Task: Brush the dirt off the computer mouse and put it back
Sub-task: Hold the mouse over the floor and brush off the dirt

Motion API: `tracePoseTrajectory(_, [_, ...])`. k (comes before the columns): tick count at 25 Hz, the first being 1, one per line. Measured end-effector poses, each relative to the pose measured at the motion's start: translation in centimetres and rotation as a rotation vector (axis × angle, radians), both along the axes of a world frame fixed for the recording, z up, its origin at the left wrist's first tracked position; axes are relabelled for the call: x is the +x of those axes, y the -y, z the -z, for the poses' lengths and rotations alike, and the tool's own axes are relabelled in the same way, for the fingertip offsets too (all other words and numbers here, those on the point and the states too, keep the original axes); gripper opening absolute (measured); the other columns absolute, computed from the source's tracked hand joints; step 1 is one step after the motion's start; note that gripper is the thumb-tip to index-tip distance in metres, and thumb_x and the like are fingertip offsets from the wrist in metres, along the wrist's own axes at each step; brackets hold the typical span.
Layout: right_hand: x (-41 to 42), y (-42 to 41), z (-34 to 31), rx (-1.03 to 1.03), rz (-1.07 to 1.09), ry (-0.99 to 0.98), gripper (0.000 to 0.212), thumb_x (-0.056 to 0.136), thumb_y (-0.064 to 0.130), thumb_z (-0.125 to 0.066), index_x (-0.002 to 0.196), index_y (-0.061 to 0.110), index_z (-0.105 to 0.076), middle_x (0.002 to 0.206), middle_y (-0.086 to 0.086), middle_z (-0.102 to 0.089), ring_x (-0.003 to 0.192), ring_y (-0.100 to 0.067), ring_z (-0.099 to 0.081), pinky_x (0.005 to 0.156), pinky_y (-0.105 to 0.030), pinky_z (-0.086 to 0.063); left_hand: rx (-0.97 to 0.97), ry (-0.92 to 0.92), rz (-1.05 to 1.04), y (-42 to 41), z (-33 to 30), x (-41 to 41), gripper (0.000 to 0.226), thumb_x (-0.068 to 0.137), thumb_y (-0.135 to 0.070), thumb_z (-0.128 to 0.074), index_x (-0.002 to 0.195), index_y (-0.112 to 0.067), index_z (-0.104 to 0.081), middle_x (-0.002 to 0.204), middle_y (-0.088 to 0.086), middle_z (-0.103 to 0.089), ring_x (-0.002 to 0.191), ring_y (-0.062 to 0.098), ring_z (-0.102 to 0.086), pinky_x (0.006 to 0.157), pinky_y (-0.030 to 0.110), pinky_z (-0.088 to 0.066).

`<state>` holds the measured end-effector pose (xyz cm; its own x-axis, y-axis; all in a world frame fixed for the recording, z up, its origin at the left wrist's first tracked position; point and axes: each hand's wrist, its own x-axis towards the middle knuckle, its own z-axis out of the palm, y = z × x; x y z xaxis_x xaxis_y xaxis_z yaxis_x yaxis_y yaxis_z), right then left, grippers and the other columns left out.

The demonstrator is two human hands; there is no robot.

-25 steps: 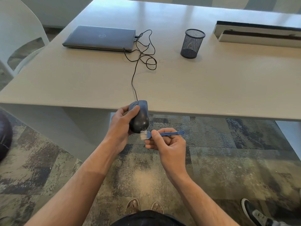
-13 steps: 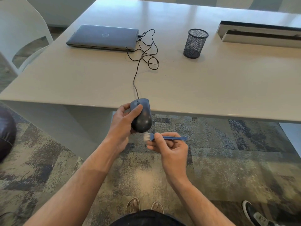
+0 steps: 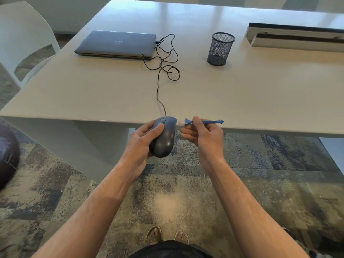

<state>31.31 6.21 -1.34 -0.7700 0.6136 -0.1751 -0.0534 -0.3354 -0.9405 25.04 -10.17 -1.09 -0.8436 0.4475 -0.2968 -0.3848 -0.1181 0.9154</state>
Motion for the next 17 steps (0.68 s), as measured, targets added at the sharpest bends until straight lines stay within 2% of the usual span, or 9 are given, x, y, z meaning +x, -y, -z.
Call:
tracePoseTrajectory(7, [2.2, 1.9, -0.2, 0.049, -0.198, -0.031, 0.027, 0.102, 0.016, -0.061, 0.080, 0.006, -0.072, 0.072, -0.015, -0.073, 0.062, -0.024, -0.072, 0.060, -0.029, -0.061, -0.008, -0.013, -0.017, 0.8, -0.1, -0.3, 0.055, 0.074, -0.040, -0.073, 0.124, -0.019, -0.067, 0.110, 0.006, -0.075, 0.094, 0.020, -0.071, 0.071, 0.035, -0.059])
tracePoseTrajectory(12, [4.4, 3.7, -0.1, 0.097, -0.253, -0.050, 0.019, 0.102, 0.012, -0.059, 0.089, 0.002, -0.069, 0.074, -0.017, -0.074, 0.062, -0.025, -0.073, 0.059, -0.028, -0.061, -0.018, -0.008, -0.041, 0.8, -0.1, -0.6, 0.051, 0.074, -0.040, -0.073, 0.120, -0.019, -0.069, 0.102, 0.005, -0.077, 0.087, 0.018, -0.072, 0.068, 0.031, -0.058])
tracePoseTrajectory(17, [5.3, 4.6, 0.8, 0.129, -0.285, -0.041, 0.015, 0.101, 0.009, -0.059, 0.092, 0.000, -0.067, 0.076, -0.023, -0.073, 0.064, -0.028, -0.074, 0.060, -0.032, -0.062, -0.011, -0.002, -0.048, 0.6, -0.3, -0.7, 0.057, 0.073, -0.040, -0.072, 0.125, -0.017, -0.065, 0.107, 0.006, -0.074, 0.091, 0.020, -0.071, 0.062, 0.030, -0.057])
